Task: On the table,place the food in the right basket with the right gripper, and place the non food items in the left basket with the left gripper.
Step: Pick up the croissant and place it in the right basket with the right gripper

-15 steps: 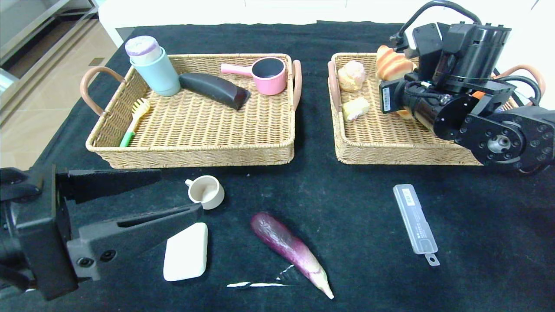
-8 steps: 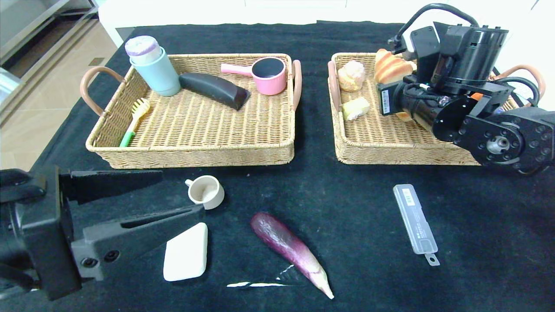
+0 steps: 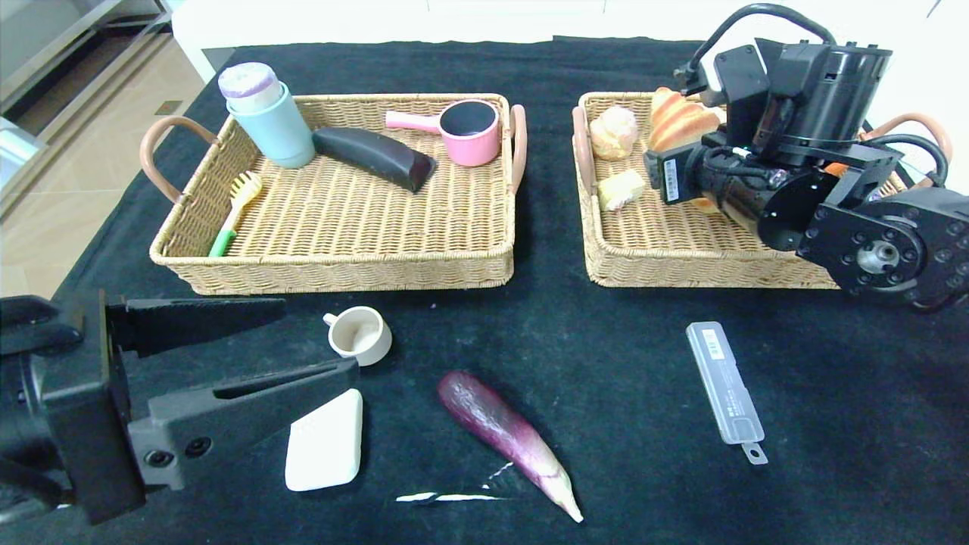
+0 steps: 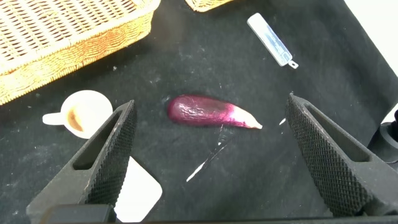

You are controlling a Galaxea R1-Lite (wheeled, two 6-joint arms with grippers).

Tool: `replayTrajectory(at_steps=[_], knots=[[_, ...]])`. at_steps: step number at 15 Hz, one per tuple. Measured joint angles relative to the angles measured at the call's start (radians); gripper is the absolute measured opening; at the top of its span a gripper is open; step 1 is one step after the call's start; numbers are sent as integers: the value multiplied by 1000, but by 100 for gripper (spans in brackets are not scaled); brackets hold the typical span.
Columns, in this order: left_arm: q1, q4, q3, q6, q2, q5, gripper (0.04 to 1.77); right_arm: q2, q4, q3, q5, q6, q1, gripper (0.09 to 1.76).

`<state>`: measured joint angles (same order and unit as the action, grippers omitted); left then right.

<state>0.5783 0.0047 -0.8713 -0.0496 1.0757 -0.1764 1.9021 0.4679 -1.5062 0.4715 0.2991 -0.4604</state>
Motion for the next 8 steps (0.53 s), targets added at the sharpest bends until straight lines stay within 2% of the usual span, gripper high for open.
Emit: replayTrajectory(at_steps=[8], knots=[[0, 0, -1, 3, -4, 1, 172, -20, -1, 36, -3, 2, -2, 163]])
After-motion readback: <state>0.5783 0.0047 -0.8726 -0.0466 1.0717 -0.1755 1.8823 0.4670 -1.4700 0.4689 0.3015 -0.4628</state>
